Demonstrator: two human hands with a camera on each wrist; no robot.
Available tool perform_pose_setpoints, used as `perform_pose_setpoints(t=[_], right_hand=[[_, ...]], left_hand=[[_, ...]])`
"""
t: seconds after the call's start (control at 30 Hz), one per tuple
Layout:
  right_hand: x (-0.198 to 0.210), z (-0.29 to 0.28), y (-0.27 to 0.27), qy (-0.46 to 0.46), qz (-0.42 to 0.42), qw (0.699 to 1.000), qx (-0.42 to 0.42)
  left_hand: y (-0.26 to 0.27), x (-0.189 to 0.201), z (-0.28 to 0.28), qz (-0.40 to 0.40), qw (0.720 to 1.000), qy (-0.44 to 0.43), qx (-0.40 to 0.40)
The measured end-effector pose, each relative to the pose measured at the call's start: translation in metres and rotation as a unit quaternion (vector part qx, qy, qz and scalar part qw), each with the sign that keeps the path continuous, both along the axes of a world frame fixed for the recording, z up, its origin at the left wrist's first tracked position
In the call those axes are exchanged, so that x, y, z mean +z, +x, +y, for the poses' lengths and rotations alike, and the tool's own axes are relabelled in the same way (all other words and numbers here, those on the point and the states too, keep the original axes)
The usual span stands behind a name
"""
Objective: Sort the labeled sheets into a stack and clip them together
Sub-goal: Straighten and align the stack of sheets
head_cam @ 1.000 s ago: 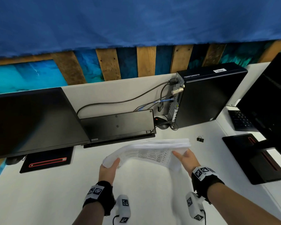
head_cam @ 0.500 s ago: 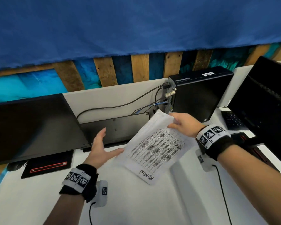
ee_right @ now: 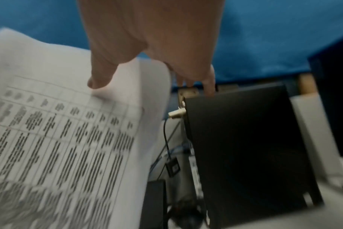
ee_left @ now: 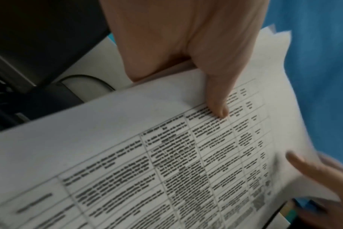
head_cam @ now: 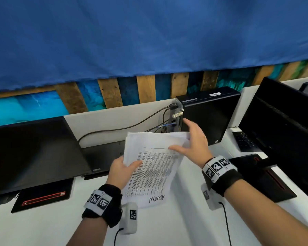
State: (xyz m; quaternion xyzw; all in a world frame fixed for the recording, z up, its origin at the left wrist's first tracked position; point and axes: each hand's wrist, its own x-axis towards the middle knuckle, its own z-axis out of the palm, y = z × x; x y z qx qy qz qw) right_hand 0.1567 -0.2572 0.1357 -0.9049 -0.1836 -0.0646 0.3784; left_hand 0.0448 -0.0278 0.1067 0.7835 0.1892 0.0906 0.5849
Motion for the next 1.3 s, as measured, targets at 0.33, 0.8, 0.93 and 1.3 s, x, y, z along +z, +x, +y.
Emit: perform_pose_setpoints(t=[0.33, 0.8, 0.93, 1.3], right_hand=[[-0.041, 0.014, -0.029, 0.356, 0.259, 0.894, 0.081], [-0.074, 0.032, -0.052, 0.317, 0.275, 0.905, 0.070], [-0.045, 0.044, -0.049, 0.353, 0.261, 0.895, 0.083], [-0.056, 0.040, -0.047, 0.357, 0.250, 0.899, 0.046]], left_hand=[[-0.014, -0.021, 0.003, -0.034, 0.991, -0.114, 0.063], [-0.032, -0.042, -0.017, -0.154, 0.961, -0.186, 0.137], [-0.013, -0.014, -0.026, -0.189, 0.960, -0.157, 0.134], [-0.010, -0.018, -0.020, -0.196, 0.957, -0.157, 0.146]])
